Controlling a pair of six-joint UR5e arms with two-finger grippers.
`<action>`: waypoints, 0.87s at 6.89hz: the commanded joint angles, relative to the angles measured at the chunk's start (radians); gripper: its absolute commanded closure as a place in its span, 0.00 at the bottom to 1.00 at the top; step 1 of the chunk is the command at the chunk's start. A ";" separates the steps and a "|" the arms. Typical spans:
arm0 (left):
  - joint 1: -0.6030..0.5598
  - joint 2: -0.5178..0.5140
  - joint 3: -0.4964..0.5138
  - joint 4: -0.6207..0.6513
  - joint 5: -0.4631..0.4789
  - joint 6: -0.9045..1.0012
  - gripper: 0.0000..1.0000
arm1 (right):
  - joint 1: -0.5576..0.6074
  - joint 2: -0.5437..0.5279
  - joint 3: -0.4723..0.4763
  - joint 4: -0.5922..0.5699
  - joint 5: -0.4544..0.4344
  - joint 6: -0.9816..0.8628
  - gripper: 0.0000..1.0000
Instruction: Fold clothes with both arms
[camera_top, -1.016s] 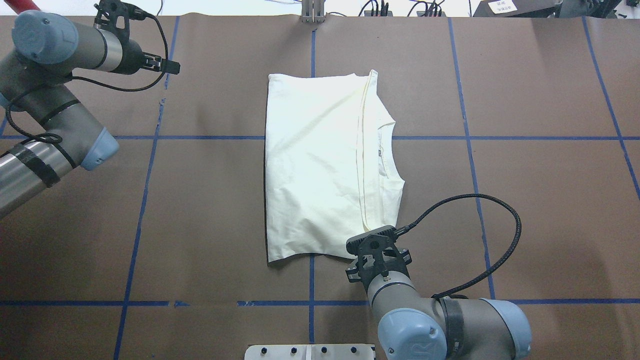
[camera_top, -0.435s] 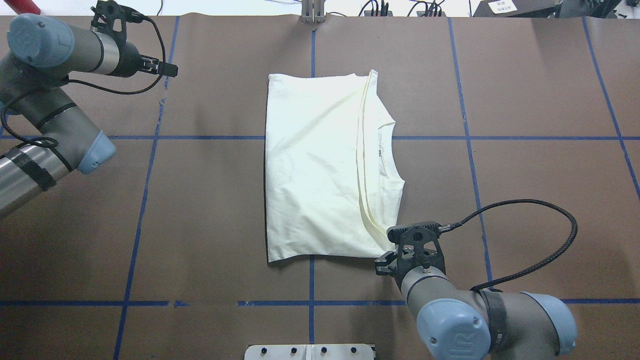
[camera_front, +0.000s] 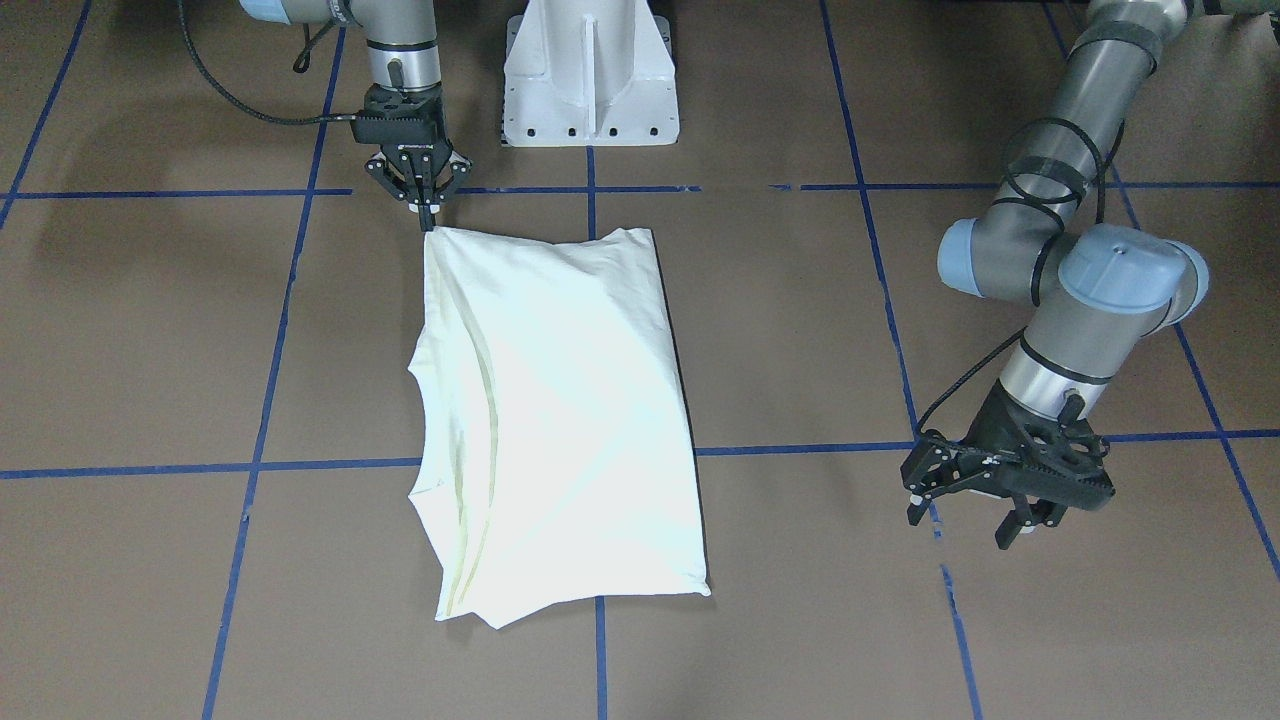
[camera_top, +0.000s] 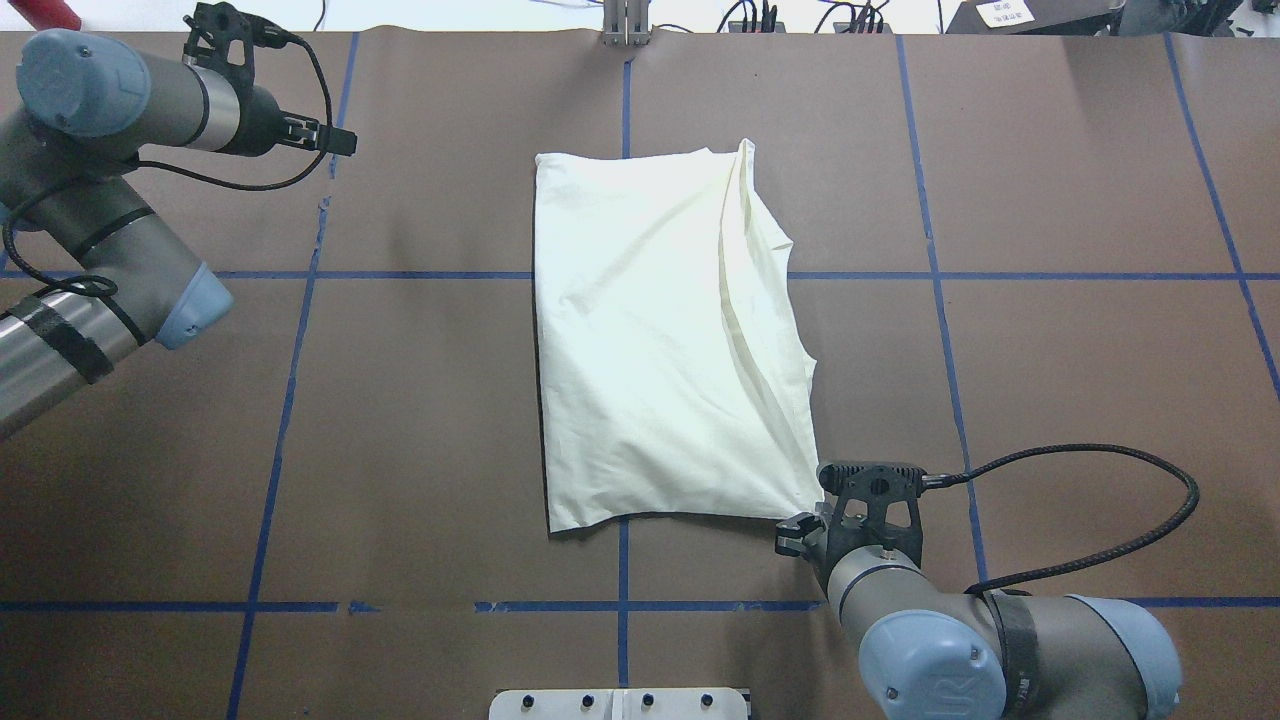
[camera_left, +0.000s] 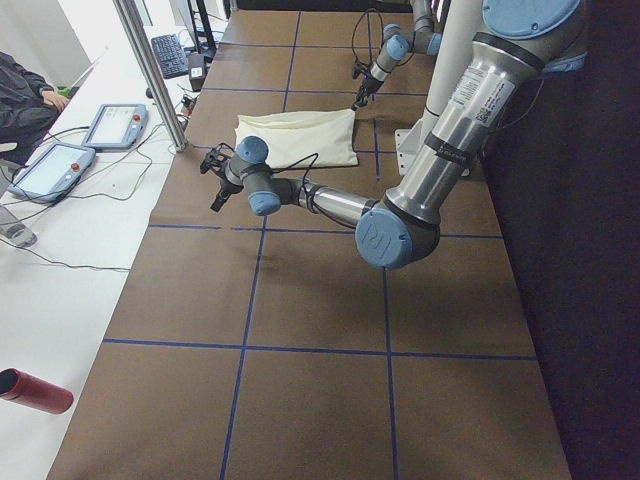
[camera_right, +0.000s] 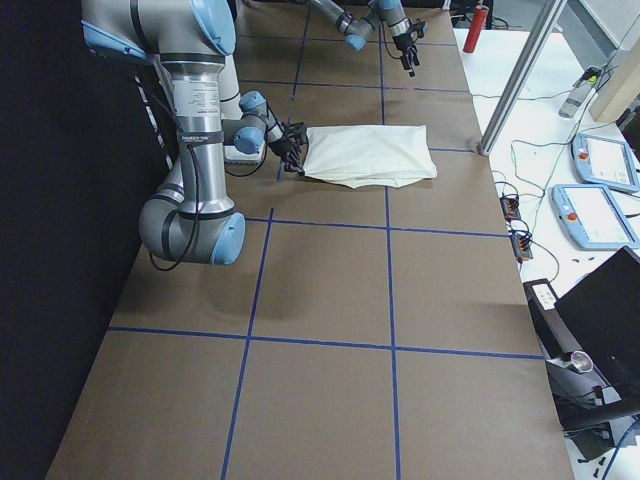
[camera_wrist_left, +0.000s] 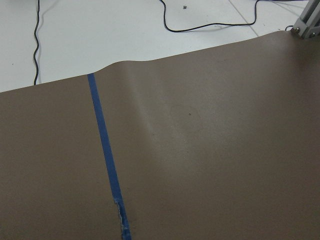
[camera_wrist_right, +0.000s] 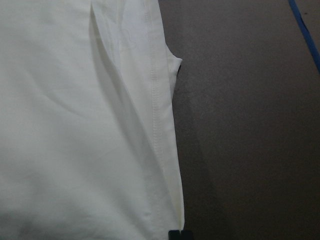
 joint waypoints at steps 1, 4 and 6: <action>0.002 0.000 0.000 0.000 0.000 0.000 0.00 | -0.013 -0.003 -0.003 0.002 -0.006 0.098 1.00; 0.002 0.000 -0.005 0.000 0.000 -0.002 0.00 | 0.000 0.016 0.031 0.004 0.008 0.066 0.00; 0.034 0.002 -0.044 0.000 -0.002 -0.163 0.00 | 0.104 0.007 0.075 0.200 0.156 0.020 0.00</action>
